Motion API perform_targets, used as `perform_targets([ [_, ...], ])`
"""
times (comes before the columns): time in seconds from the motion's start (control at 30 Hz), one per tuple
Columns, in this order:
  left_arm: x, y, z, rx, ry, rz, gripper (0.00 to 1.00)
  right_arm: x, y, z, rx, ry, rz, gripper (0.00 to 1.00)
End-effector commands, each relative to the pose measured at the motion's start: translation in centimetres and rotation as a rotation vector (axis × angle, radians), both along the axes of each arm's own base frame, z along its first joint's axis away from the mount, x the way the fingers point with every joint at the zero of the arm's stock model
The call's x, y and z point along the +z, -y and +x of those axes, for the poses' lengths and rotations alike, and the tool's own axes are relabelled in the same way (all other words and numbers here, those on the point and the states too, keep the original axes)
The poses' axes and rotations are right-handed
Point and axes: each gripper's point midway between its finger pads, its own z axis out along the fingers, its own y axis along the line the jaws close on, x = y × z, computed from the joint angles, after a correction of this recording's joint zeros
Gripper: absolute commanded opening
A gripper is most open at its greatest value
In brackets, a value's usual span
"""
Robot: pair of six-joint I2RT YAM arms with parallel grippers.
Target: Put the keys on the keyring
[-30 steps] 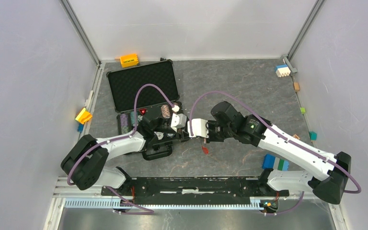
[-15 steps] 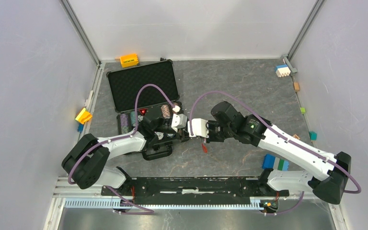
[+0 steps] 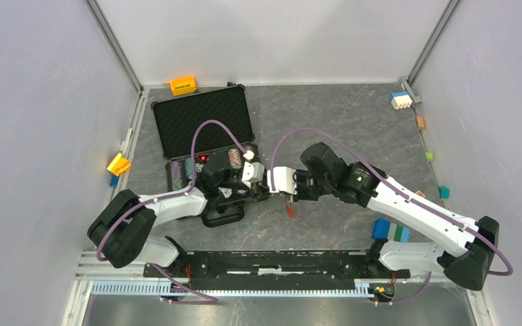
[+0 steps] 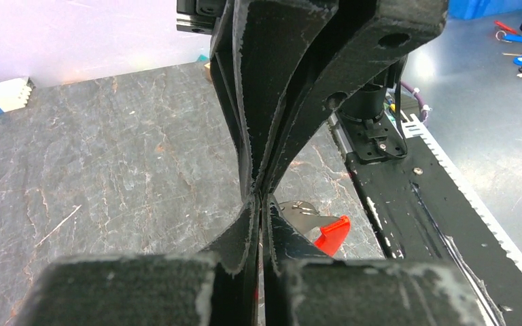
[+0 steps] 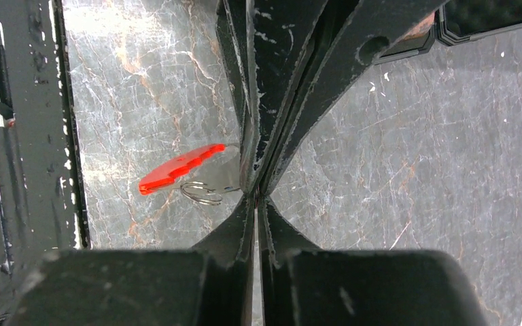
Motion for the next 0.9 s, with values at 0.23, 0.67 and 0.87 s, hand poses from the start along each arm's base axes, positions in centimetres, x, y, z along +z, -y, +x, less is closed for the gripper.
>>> perform_targets([
  [0.23,3.8,-0.7,-2.4,-0.087,0.051,-0.136,0.02,2.5,-0.4,0.2,0.014,0.023,0.154,0.38],
  [0.67,4.8,-1.6,-4.6,-0.187,0.121,-0.161,0.02,2.2,0.3,-2.4,0.148,-0.008,0.246,0.41],
  [0.87,5.0,-2.2,-5.6,-0.235,0.173,-0.163,0.02,3.2,-0.4,-3.5,0.236,0.016,0.340,0.40],
])
